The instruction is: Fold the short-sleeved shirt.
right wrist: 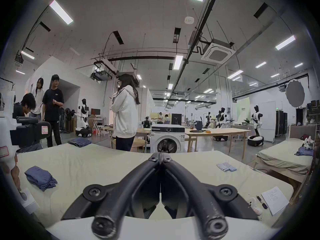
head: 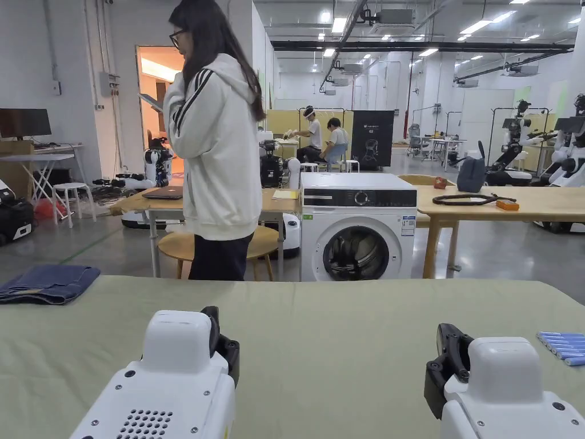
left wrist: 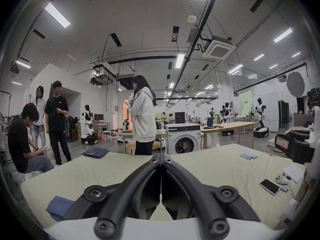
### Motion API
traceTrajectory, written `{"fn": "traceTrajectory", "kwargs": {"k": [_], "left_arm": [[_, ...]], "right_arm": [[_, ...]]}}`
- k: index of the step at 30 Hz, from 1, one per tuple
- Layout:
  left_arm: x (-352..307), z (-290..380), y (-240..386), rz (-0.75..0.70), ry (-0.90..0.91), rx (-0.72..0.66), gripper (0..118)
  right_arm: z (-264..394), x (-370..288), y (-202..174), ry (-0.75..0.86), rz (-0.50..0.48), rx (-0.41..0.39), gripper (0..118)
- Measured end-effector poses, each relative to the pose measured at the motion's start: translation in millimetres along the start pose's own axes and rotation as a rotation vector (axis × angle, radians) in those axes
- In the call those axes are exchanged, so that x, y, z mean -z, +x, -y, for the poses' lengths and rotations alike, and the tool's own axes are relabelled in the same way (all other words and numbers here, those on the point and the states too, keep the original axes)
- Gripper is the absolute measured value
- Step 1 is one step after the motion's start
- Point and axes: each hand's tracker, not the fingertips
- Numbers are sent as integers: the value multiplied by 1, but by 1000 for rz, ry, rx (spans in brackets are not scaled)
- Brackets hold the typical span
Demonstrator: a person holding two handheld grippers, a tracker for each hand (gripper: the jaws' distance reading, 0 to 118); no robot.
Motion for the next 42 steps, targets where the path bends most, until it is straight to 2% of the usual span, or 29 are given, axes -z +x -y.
{"fn": "traceTrajectory", "kwargs": {"k": [16,17,18,19,20,21,23,24,25,26,27,35,42], "left_arm": [[-3,0,4,-16,13,12,0],[-3,0,3,-19,12,13,0],[-3,1,3,-24,13,14,2],[-3,1,2,-30,13,17,2],[-2,2,2,-34,14,19,4],[-3,2,1,-39,15,19,10],[-3,3,-1,-45,13,8,36],[-2,3,-2,-47,6,0,66],[-2,4,-4,-45,1,-9,93],[-2,5,-6,-44,1,-19,110],[-4,6,-7,-48,8,-24,116],[-8,8,-7,-53,26,1,116],[-11,6,-6,-70,64,24,116]], "right_arm": [[1,-3,0,8,-8,5,0],[1,-3,0,11,-7,4,4],[1,-3,0,14,-4,1,20],[1,-4,0,19,-1,0,20],[1,-4,0,27,0,3,28],[1,-4,0,28,-3,10,45],[0,1,1,5,-16,25,103],[1,1,0,6,-6,16,118],[2,-1,0,42,9,-3,118],[3,-1,-1,31,5,-4,118],[3,-1,-1,29,2,-5,118],[4,0,-9,23,4,-32,118],[1,-4,-8,46,-22,1,118]]}}
